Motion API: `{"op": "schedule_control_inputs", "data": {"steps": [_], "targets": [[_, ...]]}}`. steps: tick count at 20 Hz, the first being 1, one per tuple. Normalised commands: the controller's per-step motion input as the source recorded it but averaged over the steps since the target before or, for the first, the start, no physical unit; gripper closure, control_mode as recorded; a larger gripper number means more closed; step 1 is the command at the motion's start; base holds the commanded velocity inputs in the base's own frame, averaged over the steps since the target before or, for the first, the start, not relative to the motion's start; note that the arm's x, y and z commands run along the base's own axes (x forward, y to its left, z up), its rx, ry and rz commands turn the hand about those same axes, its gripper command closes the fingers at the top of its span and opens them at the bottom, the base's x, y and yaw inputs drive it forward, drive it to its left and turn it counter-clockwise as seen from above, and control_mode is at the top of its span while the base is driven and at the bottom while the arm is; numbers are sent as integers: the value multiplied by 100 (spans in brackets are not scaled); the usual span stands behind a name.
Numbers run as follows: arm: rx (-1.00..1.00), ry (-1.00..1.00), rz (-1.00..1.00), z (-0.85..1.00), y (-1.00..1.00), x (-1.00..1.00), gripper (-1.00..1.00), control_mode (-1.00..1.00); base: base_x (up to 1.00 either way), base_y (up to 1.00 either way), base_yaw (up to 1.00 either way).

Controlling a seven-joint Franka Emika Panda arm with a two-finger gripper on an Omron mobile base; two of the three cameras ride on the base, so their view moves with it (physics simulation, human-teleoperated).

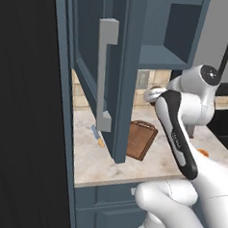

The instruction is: Pick the bread, place it on the cutting board, pick the jam, place it on the counter, and close the cabinet.

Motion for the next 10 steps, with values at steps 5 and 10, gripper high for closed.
{"op": "schedule_control_inputs", "data": {"steps": [5,10], "targets": [[0,0,-3,-37,-1,0,100,-100,0,0,0],[0,0,-3,-33,-2,0,100,-100,0,0,0]]}}
